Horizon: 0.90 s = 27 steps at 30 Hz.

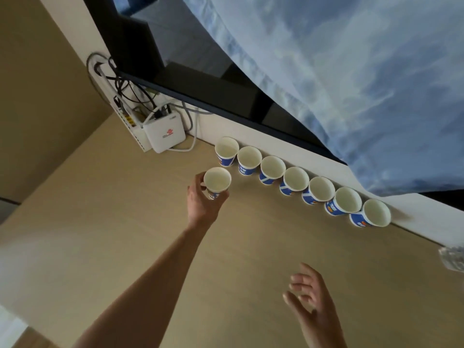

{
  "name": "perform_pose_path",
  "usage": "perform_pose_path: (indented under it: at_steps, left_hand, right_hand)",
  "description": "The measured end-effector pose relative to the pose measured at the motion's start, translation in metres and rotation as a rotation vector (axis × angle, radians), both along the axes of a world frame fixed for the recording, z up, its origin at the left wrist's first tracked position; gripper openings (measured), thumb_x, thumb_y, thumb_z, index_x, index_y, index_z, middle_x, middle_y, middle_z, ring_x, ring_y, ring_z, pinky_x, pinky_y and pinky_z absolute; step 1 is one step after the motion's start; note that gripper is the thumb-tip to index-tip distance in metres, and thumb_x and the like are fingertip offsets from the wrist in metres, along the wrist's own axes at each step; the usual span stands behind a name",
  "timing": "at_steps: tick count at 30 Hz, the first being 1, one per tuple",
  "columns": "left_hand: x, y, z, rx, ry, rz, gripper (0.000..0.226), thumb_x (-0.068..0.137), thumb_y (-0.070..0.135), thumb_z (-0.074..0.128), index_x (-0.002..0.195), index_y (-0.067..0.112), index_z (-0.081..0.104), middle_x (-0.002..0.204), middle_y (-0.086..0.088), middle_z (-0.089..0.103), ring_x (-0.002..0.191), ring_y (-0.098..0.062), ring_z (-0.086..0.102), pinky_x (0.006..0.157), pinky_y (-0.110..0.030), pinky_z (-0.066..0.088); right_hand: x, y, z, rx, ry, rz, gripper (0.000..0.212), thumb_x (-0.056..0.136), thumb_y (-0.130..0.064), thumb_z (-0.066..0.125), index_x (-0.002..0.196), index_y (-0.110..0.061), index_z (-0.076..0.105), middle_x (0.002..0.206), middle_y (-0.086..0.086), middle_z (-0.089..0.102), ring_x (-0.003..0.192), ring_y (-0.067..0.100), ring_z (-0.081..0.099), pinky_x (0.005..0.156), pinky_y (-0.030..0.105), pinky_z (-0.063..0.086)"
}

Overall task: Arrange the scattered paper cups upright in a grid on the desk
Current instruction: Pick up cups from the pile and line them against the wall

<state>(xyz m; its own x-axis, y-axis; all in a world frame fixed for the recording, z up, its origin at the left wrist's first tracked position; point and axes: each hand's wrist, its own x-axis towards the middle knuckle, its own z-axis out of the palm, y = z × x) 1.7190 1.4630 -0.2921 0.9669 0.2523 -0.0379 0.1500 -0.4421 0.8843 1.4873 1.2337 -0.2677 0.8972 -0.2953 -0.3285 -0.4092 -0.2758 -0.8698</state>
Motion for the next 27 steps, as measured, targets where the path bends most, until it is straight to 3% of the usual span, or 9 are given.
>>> perform_pose_path:
  at_steps: [3, 7, 10, 14, 22, 24, 27]
  left_hand:
    - [0.024, -0.003, -0.010, -0.002, -0.012, -0.017, 0.066, 0.066, 0.027, 0.088, 0.122, 0.022, 0.054, 0.112, 0.008, 0.063, 0.099, -0.021, 0.060, 0.079, -0.038, 0.052]
    - [0.041, -0.007, -0.020, 0.000, 0.001, -0.029, 0.068, 0.065, 0.023, 0.089, 0.123, 0.019, 0.053, 0.113, 0.003, 0.063, 0.100, -0.024, 0.060, 0.078, -0.035, 0.050]
    - [0.047, -0.005, -0.027, 0.016, 0.001, -0.022, 0.069, 0.064, 0.022, 0.089, 0.123, 0.017, 0.054, 0.113, -0.001, 0.064, 0.099, -0.027, 0.060, 0.080, -0.043, 0.053]
    - [0.052, -0.002, -0.033, 0.031, 0.019, -0.009, 0.070, 0.062, 0.021, 0.088, 0.122, 0.017, 0.053, 0.113, -0.003, 0.064, 0.099, -0.028, 0.061, 0.083, -0.048, 0.053]
    - [0.039, 0.008, -0.031, 0.029, 0.099, -0.015, 0.086, 0.061, 0.022, 0.092, 0.133, 0.019, 0.046, 0.127, 0.000, 0.056, 0.107, -0.020, 0.054, 0.084, -0.032, 0.045]
    - [0.020, 0.010, -0.029, 0.012, 0.144, 0.027, 0.090, 0.061, 0.023, 0.093, 0.137, 0.015, 0.044, 0.128, -0.003, 0.055, 0.104, -0.022, 0.055, 0.084, -0.031, 0.045]
    - [-0.025, 0.005, -0.022, -0.049, 0.168, 0.094, 0.085, 0.067, 0.021, 0.091, 0.137, 0.012, 0.044, 0.126, -0.008, 0.057, 0.102, -0.025, 0.058, 0.088, -0.038, 0.048]
  right_hand:
    - [-0.007, -0.003, -0.007, 0.001, 0.029, -0.036, 0.074, 0.074, 0.002, 0.083, 0.122, -0.046, 0.055, 0.105, -0.017, 0.069, 0.088, 0.008, 0.070, 0.079, 0.035, 0.050]
    - [-0.015, -0.002, -0.010, 0.019, 0.056, -0.096, 0.072, 0.072, 0.006, 0.082, 0.120, -0.041, 0.057, 0.101, -0.015, 0.070, 0.082, 0.007, 0.070, 0.080, 0.037, 0.051]
    - [-0.017, -0.001, -0.012, 0.039, 0.068, -0.133, 0.071, 0.072, 0.008, 0.082, 0.119, -0.040, 0.058, 0.099, -0.002, 0.072, 0.082, 0.010, 0.071, 0.079, 0.032, 0.050]
    - [-0.017, -0.002, -0.015, 0.055, 0.086, -0.161, 0.072, 0.074, 0.008, 0.081, 0.119, -0.042, 0.057, 0.098, -0.006, 0.072, 0.084, 0.015, 0.072, 0.077, 0.032, 0.052]
    - [-0.010, 0.002, -0.006, 0.088, 0.064, -0.170, 0.067, 0.078, 0.007, 0.078, 0.128, -0.031, 0.054, 0.101, 0.002, 0.071, 0.089, 0.021, 0.072, 0.088, 0.044, 0.054]
    - [-0.009, 0.004, -0.002, 0.097, 0.063, -0.176, 0.065, 0.080, 0.004, 0.077, 0.127, -0.033, 0.053, 0.102, -0.001, 0.070, 0.090, 0.019, 0.071, 0.088, 0.042, 0.054]
    - [-0.008, 0.008, 0.014, 0.123, 0.054, -0.200, 0.061, 0.080, -0.011, 0.080, 0.129, -0.034, 0.051, 0.107, 0.004, 0.068, 0.091, 0.013, 0.070, 0.080, 0.026, 0.054]
